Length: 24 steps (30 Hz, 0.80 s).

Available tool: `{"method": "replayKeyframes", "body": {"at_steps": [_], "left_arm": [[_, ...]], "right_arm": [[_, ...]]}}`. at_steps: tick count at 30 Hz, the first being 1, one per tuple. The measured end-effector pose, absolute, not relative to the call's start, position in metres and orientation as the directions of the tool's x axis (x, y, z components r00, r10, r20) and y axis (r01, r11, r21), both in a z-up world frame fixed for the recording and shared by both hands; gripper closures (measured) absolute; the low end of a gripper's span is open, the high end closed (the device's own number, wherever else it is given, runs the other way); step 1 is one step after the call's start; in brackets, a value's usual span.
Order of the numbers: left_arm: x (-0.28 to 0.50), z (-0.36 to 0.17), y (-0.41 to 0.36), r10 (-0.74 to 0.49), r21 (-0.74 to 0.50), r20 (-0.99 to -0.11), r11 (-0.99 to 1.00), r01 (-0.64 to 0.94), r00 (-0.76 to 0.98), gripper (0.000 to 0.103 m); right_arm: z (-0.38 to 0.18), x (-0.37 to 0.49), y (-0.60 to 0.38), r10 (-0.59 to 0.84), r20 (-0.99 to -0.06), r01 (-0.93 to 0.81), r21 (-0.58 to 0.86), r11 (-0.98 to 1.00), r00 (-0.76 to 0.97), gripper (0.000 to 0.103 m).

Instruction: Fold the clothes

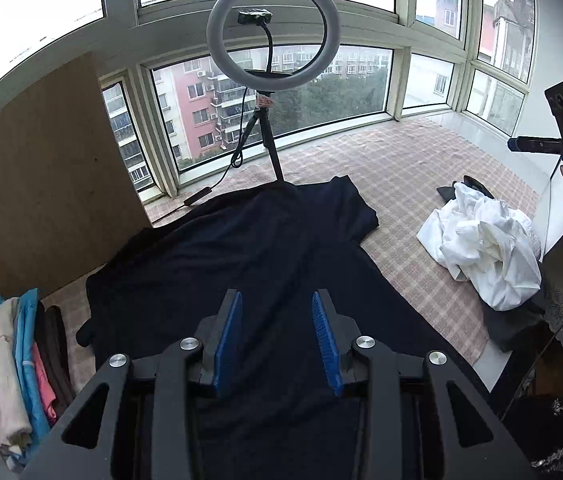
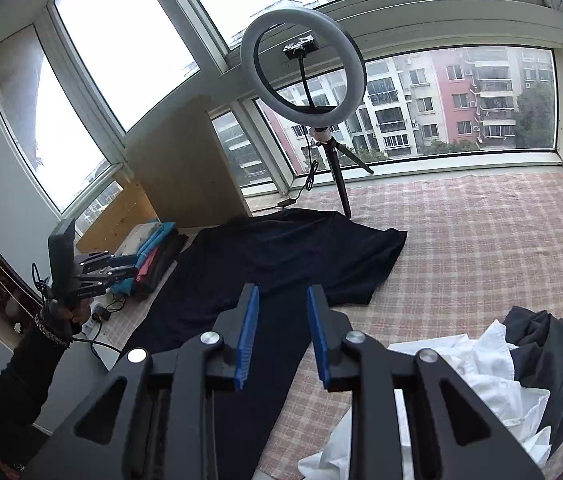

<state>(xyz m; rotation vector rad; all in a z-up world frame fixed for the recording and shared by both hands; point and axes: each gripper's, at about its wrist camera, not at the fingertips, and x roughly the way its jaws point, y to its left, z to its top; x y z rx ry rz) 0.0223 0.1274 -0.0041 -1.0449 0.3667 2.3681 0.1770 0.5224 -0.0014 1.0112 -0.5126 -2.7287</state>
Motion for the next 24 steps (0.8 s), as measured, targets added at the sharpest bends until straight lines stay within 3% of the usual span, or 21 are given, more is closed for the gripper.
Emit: {"method": "replayKeyframes", "body": {"at_steps": [6,10,14,24], "left_arm": [[0.146,-0.057,0.078,0.249,0.025,-0.815,-0.887,-0.461,-0.523,0.065],[0.217,-0.082,0.051,0.254,-0.047,-0.829,-0.919,-0.391,-0.499,0.065],[0.263,-0.097,0.003,0.24,-0.145,-0.823,-0.965,-0.22,-0.514,0.065],[0.317,-0.107,-0.079,0.129,-0.175,-0.791,-0.984,0.02,-0.598,0.065]], "right_arm": [[-0.12,0.235,0.409,-0.324,-0.749,0.046,0.367,-0.929,-0.578,0.078],[-0.194,0.255,0.365,-0.366,-0.806,-0.01,0.418,-0.908,-0.464,0.078],[-0.18,0.271,0.343,-0.454,-0.751,0.018,0.509,-0.861,-0.48,0.078],[-0.023,0.202,0.293,-0.452,-0.683,0.249,0.38,-0.891,-0.574,0.078]]}}
